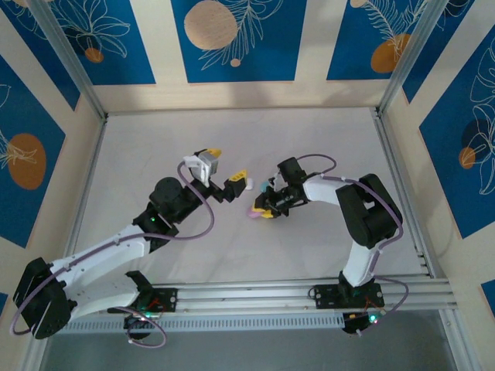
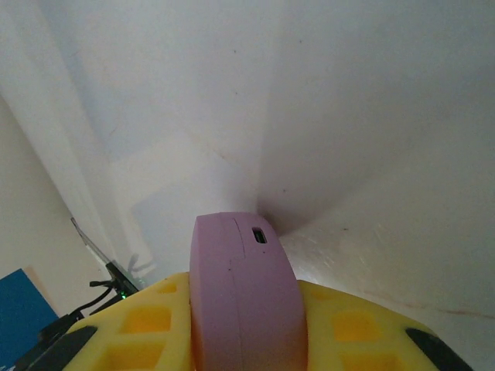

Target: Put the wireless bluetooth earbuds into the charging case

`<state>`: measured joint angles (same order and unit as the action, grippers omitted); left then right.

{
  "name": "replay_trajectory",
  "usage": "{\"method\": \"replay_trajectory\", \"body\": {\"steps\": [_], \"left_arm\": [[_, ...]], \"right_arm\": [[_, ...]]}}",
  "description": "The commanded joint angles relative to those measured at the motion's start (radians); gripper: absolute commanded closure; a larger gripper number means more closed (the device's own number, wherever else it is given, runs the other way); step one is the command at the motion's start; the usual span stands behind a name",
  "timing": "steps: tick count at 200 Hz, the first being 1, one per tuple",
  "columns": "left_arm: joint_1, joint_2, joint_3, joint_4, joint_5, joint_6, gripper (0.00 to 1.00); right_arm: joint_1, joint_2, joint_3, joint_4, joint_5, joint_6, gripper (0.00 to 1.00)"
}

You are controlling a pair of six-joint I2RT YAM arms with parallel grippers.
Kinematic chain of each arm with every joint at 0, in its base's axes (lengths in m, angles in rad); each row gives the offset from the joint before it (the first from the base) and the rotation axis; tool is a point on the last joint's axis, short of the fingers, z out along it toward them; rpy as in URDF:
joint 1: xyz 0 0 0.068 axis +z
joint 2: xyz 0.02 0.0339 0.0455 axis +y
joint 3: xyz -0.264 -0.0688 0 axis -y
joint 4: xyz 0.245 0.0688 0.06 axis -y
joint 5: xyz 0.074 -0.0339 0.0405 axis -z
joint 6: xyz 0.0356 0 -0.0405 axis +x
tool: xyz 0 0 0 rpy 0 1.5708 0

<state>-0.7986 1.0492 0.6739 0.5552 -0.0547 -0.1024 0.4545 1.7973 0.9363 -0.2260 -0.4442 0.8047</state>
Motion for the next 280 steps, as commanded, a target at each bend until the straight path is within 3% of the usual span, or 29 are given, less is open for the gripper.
{"method": "replay_trajectory", "body": {"steps": [1, 39, 74, 103, 132, 148, 163, 197, 236, 255, 280], "left_arm": [[-0.008, -0.017, -0.009, -0.02, -0.033, -0.006, 0.05], [-0.008, -0.011, -0.01, -0.029, -0.049, -0.004, 0.05], [-0.006, 0.012, 0.015, -0.164, -0.225, -0.02, 0.02], [0.028, 0.027, 0.005, -0.25, -0.333, -0.007, 0.0], [0.136, 0.026, -0.014, -0.361, -0.381, -0.024, 0.0], [0.222, 0.031, -0.042, -0.391, -0.42, -0.051, 0.0], [0.285, 0.031, -0.087, -0.369, -0.462, -0.052, 0.0], [0.394, 0.069, -0.158, -0.287, -0.521, 0.001, 0.0], [0.449, 0.175, -0.132, -0.246, -0.453, 0.088, 0.0], [0.459, 0.212, -0.139, -0.163, -0.44, 0.144, 0.0], [0.487, 0.277, -0.205, -0.007, -0.441, 0.175, 0.0]], "right_arm": [[-0.002, -0.002, -0.004, -0.022, 0.061, -0.015, 0.69], [-0.035, -0.097, -0.052, -0.096, 0.168, -0.048, 0.47], [-0.096, -0.226, -0.05, -0.253, 0.296, -0.116, 0.42], [-0.166, -0.435, -0.054, -0.33, 0.517, -0.185, 0.42], [-0.221, -0.64, -0.139, -0.181, 0.783, -0.369, 0.38], [-0.259, -0.693, -0.228, -0.007, 0.857, -0.522, 0.29], [-0.334, -0.68, -0.327, 0.181, 0.843, -0.612, 0.27], [-0.479, -0.547, -0.376, 0.4, 0.596, -0.648, 0.27], [-0.485, -0.386, -0.444, 0.793, 0.418, -0.718, 0.27], [-0.491, -0.348, -0.439, 0.837, 0.31, -0.745, 0.27], [-0.479, -0.297, -0.548, 1.071, 0.324, -0.756, 0.25]]}}
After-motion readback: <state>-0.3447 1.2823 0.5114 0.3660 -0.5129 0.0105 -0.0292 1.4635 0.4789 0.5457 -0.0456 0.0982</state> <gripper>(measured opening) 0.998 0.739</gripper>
